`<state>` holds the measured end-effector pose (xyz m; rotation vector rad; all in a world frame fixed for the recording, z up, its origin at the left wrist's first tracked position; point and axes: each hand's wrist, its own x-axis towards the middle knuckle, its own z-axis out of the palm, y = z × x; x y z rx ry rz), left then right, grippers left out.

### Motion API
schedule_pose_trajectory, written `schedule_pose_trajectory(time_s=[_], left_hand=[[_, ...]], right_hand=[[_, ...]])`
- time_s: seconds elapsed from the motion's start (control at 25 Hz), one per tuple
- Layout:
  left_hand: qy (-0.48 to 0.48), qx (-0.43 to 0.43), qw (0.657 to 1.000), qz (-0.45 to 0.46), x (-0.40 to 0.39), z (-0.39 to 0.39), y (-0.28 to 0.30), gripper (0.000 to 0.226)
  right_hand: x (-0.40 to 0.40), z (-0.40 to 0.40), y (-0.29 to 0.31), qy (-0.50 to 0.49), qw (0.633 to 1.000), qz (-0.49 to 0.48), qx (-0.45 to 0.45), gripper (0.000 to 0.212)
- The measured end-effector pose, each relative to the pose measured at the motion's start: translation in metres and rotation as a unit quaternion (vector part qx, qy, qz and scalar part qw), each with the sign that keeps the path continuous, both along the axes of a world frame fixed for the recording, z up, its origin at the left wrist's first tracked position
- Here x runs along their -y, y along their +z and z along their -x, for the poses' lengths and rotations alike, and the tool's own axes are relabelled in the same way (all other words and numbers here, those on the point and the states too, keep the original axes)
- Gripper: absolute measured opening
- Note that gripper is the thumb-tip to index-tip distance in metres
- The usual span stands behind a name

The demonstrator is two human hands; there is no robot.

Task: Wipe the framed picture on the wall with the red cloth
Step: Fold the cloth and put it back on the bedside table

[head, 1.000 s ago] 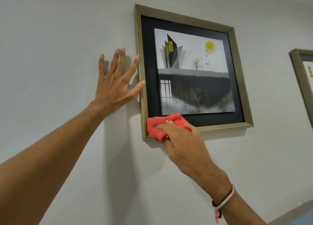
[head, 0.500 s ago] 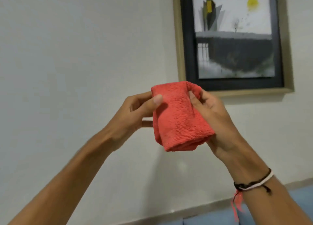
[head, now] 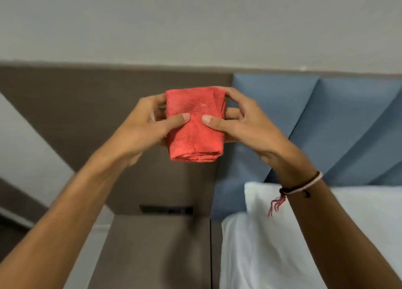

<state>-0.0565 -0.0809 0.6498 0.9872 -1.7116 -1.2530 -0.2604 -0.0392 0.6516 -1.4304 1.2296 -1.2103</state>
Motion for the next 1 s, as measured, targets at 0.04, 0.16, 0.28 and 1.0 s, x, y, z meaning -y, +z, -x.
schedule_pose_trajectory(time_s=[0.04,0.16,0.28,1.0], left_hand=[[0.021,0.014,0.999,-0.033,-0.004,-0.009,-0.035,0.024],[0.09,0.053,0.985,-0.138,-0.013,-0.03,-0.147,0.033],[0.126,0.063,0.953,-0.267,-0.03,-0.038,-0.258,0.044],[0.055,0.275,0.889,-0.363,-0.127,-0.015,-0.606,0.075]], right_hand=[[0.0,-0.008,-0.035,-0.011,0.999,-0.045,0.003,0.052],[-0.004,-0.033,-0.144,-0.063,0.979,-0.19,0.029,0.051],[-0.019,-0.05,-0.256,-0.11,0.941,-0.304,0.1,0.028],[-0.101,-0.066,-0.609,-0.103,0.834,-0.541,0.047,0.061]])
